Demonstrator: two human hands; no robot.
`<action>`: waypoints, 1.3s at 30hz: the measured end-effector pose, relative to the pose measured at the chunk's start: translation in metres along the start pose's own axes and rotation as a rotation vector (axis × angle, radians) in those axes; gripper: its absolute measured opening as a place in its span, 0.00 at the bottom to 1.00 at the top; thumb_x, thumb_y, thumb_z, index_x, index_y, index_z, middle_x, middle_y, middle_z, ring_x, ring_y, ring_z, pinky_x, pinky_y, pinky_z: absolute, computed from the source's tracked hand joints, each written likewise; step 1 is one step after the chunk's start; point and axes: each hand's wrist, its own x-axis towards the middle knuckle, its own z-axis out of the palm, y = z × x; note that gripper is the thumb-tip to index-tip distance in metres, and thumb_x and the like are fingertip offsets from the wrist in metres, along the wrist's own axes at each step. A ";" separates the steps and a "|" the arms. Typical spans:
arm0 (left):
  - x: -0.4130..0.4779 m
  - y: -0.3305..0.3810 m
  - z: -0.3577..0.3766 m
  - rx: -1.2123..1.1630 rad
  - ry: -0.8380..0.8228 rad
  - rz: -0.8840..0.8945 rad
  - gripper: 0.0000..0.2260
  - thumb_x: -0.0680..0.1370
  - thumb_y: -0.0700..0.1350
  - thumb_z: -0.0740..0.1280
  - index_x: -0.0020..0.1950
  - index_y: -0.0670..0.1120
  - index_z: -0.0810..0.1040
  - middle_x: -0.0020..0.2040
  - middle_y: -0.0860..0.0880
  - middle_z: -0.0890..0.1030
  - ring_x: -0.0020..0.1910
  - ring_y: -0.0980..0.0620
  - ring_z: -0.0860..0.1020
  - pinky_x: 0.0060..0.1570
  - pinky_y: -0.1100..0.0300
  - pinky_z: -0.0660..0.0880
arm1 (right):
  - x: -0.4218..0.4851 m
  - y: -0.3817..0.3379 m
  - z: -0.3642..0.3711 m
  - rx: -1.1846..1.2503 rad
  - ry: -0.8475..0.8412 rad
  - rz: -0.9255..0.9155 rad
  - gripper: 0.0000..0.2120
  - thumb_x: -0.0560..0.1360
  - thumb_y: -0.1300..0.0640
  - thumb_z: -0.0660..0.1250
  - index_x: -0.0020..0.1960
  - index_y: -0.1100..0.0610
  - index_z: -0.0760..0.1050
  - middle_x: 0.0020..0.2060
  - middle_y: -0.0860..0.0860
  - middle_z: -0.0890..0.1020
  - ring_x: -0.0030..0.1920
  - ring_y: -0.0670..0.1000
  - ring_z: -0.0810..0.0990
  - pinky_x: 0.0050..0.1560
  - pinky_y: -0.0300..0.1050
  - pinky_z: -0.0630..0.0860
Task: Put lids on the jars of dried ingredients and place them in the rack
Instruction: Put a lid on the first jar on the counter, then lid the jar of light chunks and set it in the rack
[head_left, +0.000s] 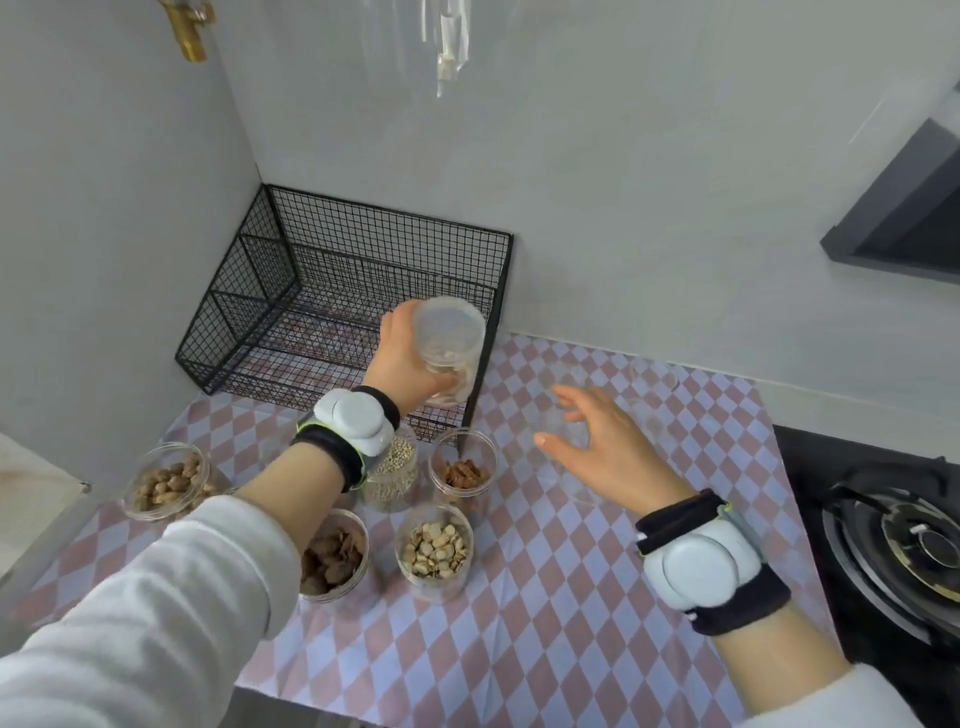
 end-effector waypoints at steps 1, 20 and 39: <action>0.004 -0.006 0.001 0.017 -0.016 -0.022 0.40 0.64 0.40 0.77 0.70 0.46 0.58 0.66 0.46 0.63 0.56 0.52 0.66 0.59 0.58 0.66 | 0.001 0.002 0.002 0.006 -0.005 0.014 0.28 0.75 0.48 0.64 0.72 0.53 0.60 0.68 0.51 0.67 0.66 0.48 0.69 0.66 0.44 0.66; 0.035 -0.059 0.026 0.173 -0.290 -0.295 0.48 0.66 0.44 0.76 0.74 0.47 0.46 0.70 0.41 0.61 0.68 0.38 0.66 0.65 0.41 0.69 | 0.001 0.058 0.015 0.050 -0.047 0.237 0.23 0.76 0.50 0.63 0.69 0.53 0.65 0.65 0.51 0.68 0.61 0.47 0.70 0.59 0.37 0.65; -0.095 -0.019 0.055 0.422 -0.094 0.089 0.31 0.70 0.59 0.68 0.69 0.49 0.64 0.67 0.47 0.62 0.66 0.47 0.62 0.68 0.53 0.60 | 0.010 0.094 0.039 0.039 -0.158 0.227 0.19 0.77 0.54 0.62 0.67 0.56 0.68 0.65 0.55 0.69 0.63 0.52 0.72 0.59 0.39 0.66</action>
